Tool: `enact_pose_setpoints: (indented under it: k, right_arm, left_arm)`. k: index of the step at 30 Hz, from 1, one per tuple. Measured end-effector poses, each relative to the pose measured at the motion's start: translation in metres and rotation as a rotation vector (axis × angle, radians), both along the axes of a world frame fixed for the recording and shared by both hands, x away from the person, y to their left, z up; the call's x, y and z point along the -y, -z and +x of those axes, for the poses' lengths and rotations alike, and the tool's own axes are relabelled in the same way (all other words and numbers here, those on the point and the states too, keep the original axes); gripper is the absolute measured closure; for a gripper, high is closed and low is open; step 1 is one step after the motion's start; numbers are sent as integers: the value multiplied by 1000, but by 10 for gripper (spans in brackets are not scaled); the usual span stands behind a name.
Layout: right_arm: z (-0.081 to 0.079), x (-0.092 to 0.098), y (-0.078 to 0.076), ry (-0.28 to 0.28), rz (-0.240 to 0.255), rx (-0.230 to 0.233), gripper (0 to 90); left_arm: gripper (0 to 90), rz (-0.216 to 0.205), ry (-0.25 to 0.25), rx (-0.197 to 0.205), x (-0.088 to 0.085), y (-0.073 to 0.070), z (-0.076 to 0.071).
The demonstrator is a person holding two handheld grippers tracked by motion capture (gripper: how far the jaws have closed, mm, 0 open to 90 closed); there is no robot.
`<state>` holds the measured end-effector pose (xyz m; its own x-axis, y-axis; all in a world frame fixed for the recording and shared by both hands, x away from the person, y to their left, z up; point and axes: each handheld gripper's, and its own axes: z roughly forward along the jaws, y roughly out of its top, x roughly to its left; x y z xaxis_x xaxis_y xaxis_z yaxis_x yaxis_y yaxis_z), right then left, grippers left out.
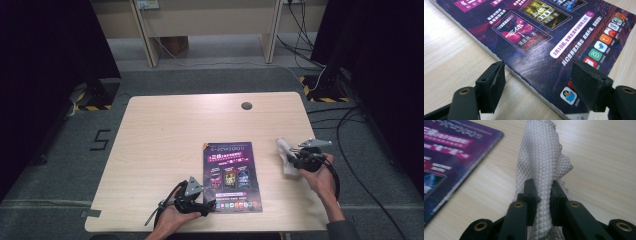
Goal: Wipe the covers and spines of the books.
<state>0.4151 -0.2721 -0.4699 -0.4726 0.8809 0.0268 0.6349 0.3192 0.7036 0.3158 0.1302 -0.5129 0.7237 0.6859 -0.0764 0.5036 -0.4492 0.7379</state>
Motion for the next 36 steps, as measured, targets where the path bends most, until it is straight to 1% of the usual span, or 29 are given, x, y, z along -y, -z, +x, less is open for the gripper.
enact_pose_setpoints:
  k: [3,7,11,14,15,17,19,21,25,27,30,31,33,35,36]
  right_arm:
    - [1,-13,-8,-37,7,24,792]
    - [4,-34,-17,-98,7,48,792]
    - [10,-55,-24,-143,15,58,792]
    - [18,-71,-26,-168,17,59,792]
    - [22,-78,-25,-175,16,54,792]
    - [26,-84,-24,-186,13,53,791]
    - [31,-92,-21,-189,15,45,791]
    - [34,-98,-18,-195,9,35,790]
    - [41,-110,-10,-203,-4,15,789]
    - [45,-120,-4,-214,-15,4,788]
    - [47,-130,2,-231,-22,-1,786]
    - [47,-133,3,-237,-26,-7,786]
    - [49,-141,8,-253,-47,-10,786]
    - [50,-145,12,-260,-57,-13,785]
    - [51,-147,14,-261,-61,-22,785]
  left_arm:
    - [266,-20,-1,-22,2,1,3]
    - [264,-22,2,-30,2,1,4]
    - [268,-13,9,-19,3,1,2]
    - [273,-6,20,-7,7,1,-2]
    - [275,-2,25,-3,8,0,-3]
    - [279,4,36,1,9,0,-4]
    - [284,4,21,-1,11,0,-7]
    - [291,9,26,4,12,-1,-9]
    - [288,-9,27,-11,13,0,-10]
    - [288,-8,32,-12,13,0,-10]
    - [287,-13,28,-9,13,1,-11]
    - [287,-8,30,-5,13,1,-11]
    - [287,-6,29,0,13,1,-12]
    - [288,-8,29,5,13,1,-12]
    - [288,-7,28,9,13,1,-13]
